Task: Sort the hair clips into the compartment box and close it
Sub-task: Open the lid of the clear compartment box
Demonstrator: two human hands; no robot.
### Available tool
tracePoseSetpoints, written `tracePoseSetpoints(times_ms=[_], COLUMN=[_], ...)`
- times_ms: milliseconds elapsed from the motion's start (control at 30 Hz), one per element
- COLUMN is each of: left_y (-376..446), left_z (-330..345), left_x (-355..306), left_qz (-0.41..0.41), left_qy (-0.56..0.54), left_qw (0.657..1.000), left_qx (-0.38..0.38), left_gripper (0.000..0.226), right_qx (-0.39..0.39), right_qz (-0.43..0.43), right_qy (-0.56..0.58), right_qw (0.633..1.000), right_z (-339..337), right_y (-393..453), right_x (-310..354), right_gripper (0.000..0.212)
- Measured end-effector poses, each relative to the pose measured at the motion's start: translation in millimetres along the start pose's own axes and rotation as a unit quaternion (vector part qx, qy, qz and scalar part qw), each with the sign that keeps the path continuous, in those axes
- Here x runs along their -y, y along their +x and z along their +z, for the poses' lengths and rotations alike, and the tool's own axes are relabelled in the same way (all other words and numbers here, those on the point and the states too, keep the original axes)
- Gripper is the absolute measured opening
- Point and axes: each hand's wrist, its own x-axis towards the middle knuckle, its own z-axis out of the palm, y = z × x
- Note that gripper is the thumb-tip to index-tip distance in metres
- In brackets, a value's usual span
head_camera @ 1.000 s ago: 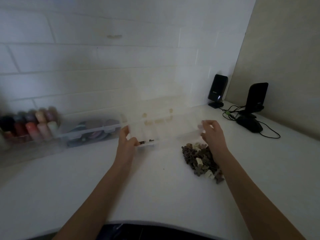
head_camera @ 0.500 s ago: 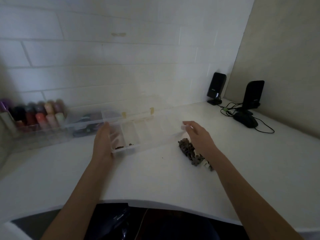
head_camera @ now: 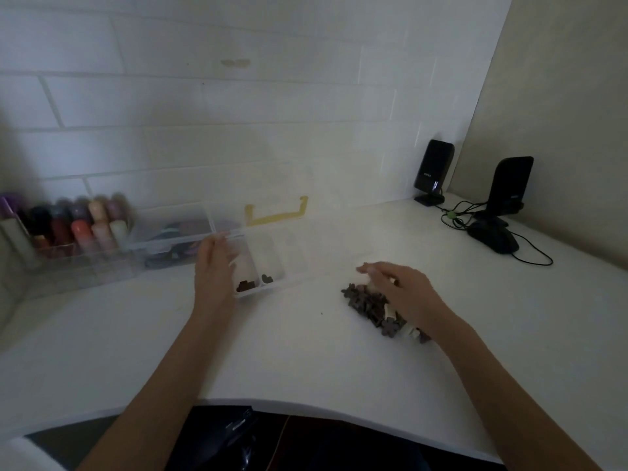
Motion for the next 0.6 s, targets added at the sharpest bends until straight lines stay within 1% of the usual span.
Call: tracePoseSetpoints(times_ms=[33, 67, 100, 167, 233, 333, 400, 500, 533, 600], left_y=[1.6, 3.4, 4.4, 4.6, 3.6, 6.7, 10.1, 15.9, 19.2, 24.7], left_z=[1.8, 4.3, 7.3, 16.7, 28.8, 43.8, 52.4, 62.0, 61.6, 57.4], left_x=[2.1, 3.9, 5.3, 6.8, 5.6, 6.4, 5.3, 4.7, 6.9, 10.1], left_qz=[0.001, 0.004, 0.007, 0.007, 0.001, -0.009, -0.037, -0.069, -0.08, -0.134], left_qy=[0.015, 0.028, 0.041, 0.056, 0.049, 0.04, 0.028, 0.021, 0.01, -0.068], left_qw=[1.0, 0.999, 0.999, 0.998, 0.998, 0.997, 0.994, 0.989, 0.985, 0.967], left_qx=[0.007, 0.015, 0.023, 0.038, 0.048, 0.07, 0.096, 0.133, 0.151, 0.208], left_gripper=[0.023, 0.024, 0.024, 0.024, 0.024, 0.022, 0.021, 0.021, 0.02, 0.022], right_qx=[-0.051, -0.078, -0.073, 0.002, 0.059, 0.084, 0.076, 0.006, 0.0, 0.02], right_qz=[0.001, 0.017, 0.046, 0.106, 0.101, 0.062, 0.049, 0.066, 0.073, 0.064], right_qy=[0.006, -0.005, -0.021, -0.042, -0.035, 0.034, 0.074, 0.117, 0.114, 0.095], right_qw=[0.999, 0.997, 0.996, 0.994, 0.993, 0.994, 0.993, 0.991, 0.991, 0.993], right_z=[-4.2, -7.7, -11.4, -12.7, -9.9, -6.1, -5.1, -7.9, -9.3, -10.2], right_y=[0.4, 2.4, 3.9, 3.1, -3.0, -8.3, -8.7, -1.1, 2.6, 10.1], right_x=[-5.4, -13.6, -21.0, -32.2, -31.5, -20.7, -19.6, -24.1, -25.2, -24.7], right_gripper=[0.032, 0.033, 0.035, 0.04, 0.043, 0.04, 0.036, 0.026, 0.024, 0.021])
